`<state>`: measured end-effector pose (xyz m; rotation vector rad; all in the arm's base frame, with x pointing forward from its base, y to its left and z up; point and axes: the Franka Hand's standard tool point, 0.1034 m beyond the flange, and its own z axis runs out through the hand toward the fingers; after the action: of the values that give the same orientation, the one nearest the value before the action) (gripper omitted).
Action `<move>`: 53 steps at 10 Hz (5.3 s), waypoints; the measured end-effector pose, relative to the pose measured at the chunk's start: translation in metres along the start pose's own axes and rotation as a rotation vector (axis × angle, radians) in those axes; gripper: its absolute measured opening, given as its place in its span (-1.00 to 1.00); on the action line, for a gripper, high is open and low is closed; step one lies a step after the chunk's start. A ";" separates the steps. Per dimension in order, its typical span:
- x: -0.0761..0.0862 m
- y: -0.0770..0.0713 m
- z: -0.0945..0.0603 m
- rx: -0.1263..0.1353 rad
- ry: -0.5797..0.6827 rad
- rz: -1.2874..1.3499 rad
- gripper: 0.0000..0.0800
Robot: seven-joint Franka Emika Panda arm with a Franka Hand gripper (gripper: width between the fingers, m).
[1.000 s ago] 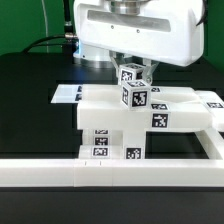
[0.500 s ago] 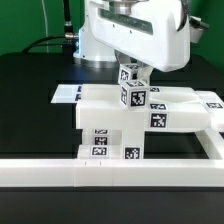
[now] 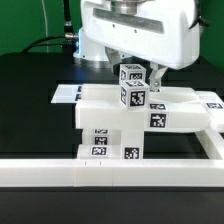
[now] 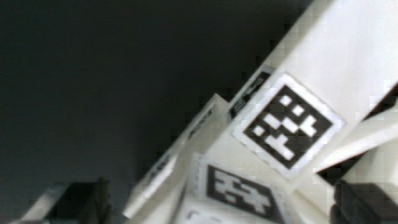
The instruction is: Assemble chair
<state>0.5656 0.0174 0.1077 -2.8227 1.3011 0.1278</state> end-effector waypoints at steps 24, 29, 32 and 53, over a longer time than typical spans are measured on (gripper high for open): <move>0.006 0.004 0.001 -0.031 0.035 -0.494 -0.33; 0.006 0.003 0.001 -0.014 0.025 -0.074 -0.33; 0.004 0.001 0.001 -0.003 0.021 0.166 -0.32; 0.004 0.008 0.005 -0.084 0.022 -1.083 0.42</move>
Offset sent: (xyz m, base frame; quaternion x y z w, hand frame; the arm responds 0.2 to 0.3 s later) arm 0.0000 0.0000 0.0000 0.0000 0.0000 -0.1296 0.9916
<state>0.5617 0.0093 0.1028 -3.1331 -0.3501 0.1093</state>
